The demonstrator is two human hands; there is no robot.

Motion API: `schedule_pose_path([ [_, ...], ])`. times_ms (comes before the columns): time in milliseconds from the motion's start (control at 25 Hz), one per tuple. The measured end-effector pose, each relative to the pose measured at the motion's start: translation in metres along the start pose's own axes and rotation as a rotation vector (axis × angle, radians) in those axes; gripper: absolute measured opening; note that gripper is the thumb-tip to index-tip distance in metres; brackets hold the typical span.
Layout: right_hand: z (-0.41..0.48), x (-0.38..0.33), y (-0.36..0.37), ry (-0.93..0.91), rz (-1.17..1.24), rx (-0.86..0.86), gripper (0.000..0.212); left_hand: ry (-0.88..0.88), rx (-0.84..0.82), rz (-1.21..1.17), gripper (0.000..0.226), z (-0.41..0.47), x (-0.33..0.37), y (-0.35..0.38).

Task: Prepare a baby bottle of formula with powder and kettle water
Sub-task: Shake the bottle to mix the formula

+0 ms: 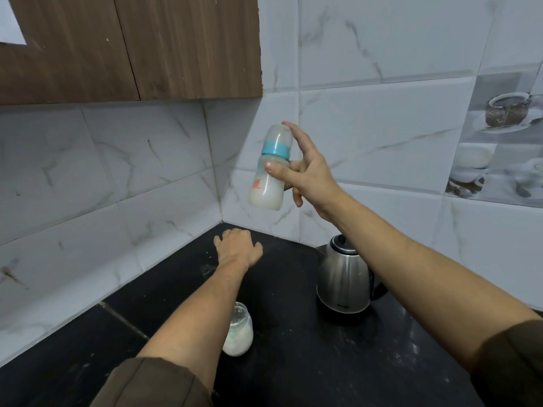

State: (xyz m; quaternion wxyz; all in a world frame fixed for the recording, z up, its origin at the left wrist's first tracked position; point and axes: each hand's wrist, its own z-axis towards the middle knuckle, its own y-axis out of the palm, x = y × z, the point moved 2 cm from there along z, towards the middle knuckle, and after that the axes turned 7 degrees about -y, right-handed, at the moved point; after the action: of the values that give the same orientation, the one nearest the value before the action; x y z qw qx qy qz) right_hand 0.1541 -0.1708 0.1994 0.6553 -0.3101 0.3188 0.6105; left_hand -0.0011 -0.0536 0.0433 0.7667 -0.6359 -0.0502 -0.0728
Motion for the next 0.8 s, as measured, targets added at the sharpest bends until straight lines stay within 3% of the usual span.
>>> schedule_pose_path([
  [40, 0.0, -0.001, 0.0, -0.016, 0.02, 0.047, 0.082, 0.001, 0.003, 0.001, 0.046, -0.001, 0.0, 0.0],
  [160, 0.011, -0.005, -0.005, 0.052, 0.218, 0.45, 0.084, -0.005, 0.011, 0.009, 0.047, -0.001, -0.003, 0.0],
  [200, 0.013, -0.006, -0.006, 0.074, 0.229, 0.484, 0.084, -0.009, 0.012, 0.013, 0.046, -0.001, -0.003, 0.0],
  [240, 0.014, -0.007, -0.006, 0.096, 0.191, 0.428, 0.084, -0.012, 0.01, 0.013, 0.046, 0.0, -0.004, -0.001],
  [360, 0.003, -0.004, 0.003, 0.07, -0.01, 0.038, 0.079, -0.006, 0.013, -0.004, 0.046, 0.001, -0.002, -0.001],
  [400, 0.001, -0.003, 0.005, 0.038, -0.01, 0.004, 0.081, -0.002, 0.014, -0.005, 0.045, 0.0, -0.001, -0.002],
  [560, 0.015, -0.004, -0.004, 0.076, 0.27, 0.446, 0.084, -0.008, 0.018, 0.01, 0.045, 0.0, -0.001, -0.001],
  [600, 0.017, -0.006, -0.004, 0.086, 0.267, 0.456, 0.083, -0.012, 0.016, 0.015, 0.045, 0.0, -0.001, -0.002],
  [760, 0.004, -0.006, 0.007, 0.002, -0.009, 0.03, 0.079, -0.004, 0.014, -0.002, 0.044, 0.002, 0.003, -0.001],
  [800, 0.002, -0.004, 0.008, -0.04, -0.048, 0.003, 0.081, 0.0, 0.014, -0.006, 0.043, 0.002, 0.005, -0.001],
])
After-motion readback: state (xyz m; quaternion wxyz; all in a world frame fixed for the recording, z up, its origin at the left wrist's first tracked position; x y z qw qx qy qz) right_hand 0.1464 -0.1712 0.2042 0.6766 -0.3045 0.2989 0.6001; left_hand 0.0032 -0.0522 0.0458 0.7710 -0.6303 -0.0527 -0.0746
